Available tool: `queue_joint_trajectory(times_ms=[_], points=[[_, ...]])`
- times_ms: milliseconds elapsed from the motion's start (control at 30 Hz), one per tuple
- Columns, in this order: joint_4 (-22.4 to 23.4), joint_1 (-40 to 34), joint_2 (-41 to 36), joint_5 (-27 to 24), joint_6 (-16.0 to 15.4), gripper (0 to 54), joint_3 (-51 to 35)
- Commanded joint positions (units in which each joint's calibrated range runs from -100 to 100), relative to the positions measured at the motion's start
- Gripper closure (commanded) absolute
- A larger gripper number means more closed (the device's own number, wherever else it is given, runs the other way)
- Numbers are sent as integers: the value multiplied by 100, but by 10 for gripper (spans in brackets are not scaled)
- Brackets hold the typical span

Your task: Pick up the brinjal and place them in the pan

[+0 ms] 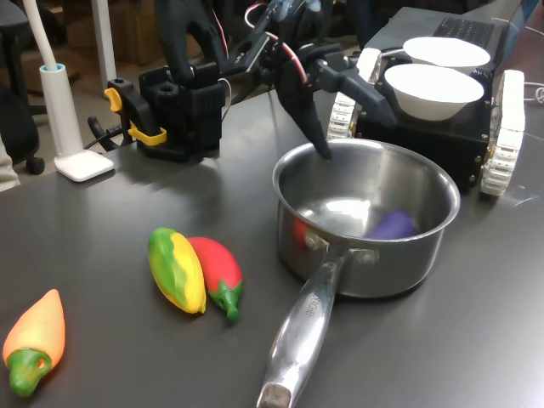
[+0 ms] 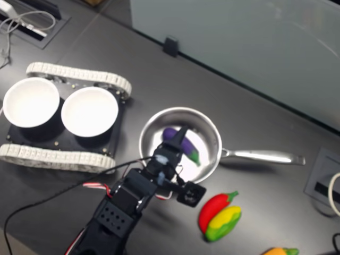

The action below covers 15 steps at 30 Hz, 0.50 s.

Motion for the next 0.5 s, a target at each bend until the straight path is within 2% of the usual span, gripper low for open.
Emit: queue_joint_trajectory(times_ms=[0, 167, 267, 300, 367, 467], points=[[27, -66, -559, -24, 115, 58, 65], [10, 72, -786, 54, 141, 68, 56], [-135, 244, -938, 88, 141, 110, -8], [-229, 336, -997, 107, 141, 150, -35], [-442, 439, -1124, 151, 141, 267, -35], [-612, 473, -1301, 151, 132, 375, -72]])
